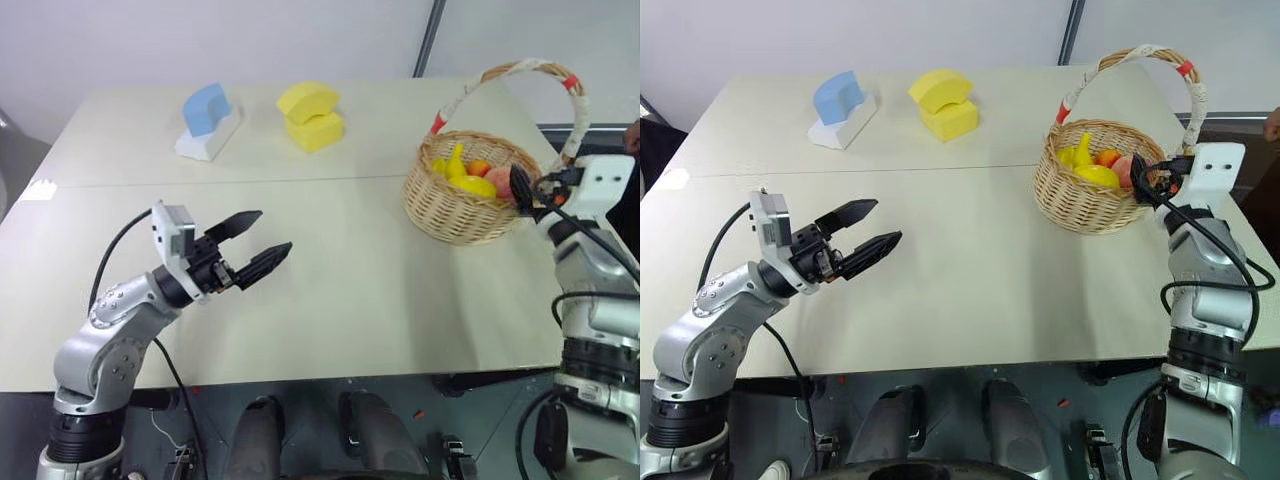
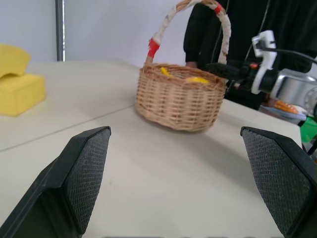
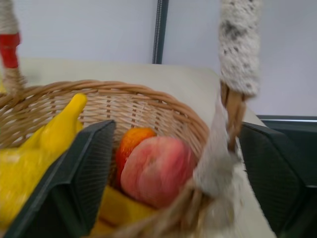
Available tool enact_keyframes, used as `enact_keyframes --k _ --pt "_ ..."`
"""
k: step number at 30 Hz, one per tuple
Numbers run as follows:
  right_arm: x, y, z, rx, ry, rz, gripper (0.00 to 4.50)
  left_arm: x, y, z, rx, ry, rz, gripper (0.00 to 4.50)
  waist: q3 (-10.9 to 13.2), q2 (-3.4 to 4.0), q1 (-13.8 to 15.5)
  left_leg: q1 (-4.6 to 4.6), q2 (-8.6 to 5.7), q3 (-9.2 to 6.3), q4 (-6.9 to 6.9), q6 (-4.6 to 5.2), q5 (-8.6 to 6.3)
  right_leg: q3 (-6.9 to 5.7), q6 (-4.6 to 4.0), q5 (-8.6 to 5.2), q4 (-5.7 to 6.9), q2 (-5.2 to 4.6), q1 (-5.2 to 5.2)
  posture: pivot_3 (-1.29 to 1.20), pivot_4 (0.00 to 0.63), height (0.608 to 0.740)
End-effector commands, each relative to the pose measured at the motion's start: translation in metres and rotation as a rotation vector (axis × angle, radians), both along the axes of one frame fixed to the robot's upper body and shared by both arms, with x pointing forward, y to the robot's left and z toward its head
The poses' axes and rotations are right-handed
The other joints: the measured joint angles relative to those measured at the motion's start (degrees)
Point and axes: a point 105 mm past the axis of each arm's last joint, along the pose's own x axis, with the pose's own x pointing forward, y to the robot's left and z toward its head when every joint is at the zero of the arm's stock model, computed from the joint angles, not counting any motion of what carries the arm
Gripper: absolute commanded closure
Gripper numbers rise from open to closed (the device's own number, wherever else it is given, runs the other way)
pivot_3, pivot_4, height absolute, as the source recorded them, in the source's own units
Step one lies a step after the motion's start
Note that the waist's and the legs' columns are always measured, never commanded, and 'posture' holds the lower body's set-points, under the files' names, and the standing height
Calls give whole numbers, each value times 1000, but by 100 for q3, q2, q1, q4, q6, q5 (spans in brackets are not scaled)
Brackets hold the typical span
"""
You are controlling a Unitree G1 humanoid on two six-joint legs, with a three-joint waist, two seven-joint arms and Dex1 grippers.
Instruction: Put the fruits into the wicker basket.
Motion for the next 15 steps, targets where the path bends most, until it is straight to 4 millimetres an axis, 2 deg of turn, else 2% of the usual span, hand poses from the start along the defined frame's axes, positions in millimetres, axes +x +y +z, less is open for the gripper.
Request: enact_keyframes --k 1,5,11,15 --pt "-28 0 24 0 -119 112 510 8 33 0 31 -2 169 0 0 0 -9 1 1 0 0 1 -1 0 0 0 0 1 0 0 150 740" --pt "-40 47 3 -138 -28 365 510 11 59 -17 74 46 304 0 -1 4 -81 14 5 6 0 2 -1 4 0 -17 4 3 3 0 150 740" --pt "-53 122 -32 -234 84 715 510 7 77 -38 93 88 418 0 -1 3 -84 27 7 11 -3 1 -2 6 -3 -18 3 2 12 0 150 740" --pt "-55 142 -46 -237 119 800 510 3 80 -47 99 93 454 0 -1 3 -19 19 5 15 -1 0 -2 6 -4 -18 -6 -5 12 0 150 740"
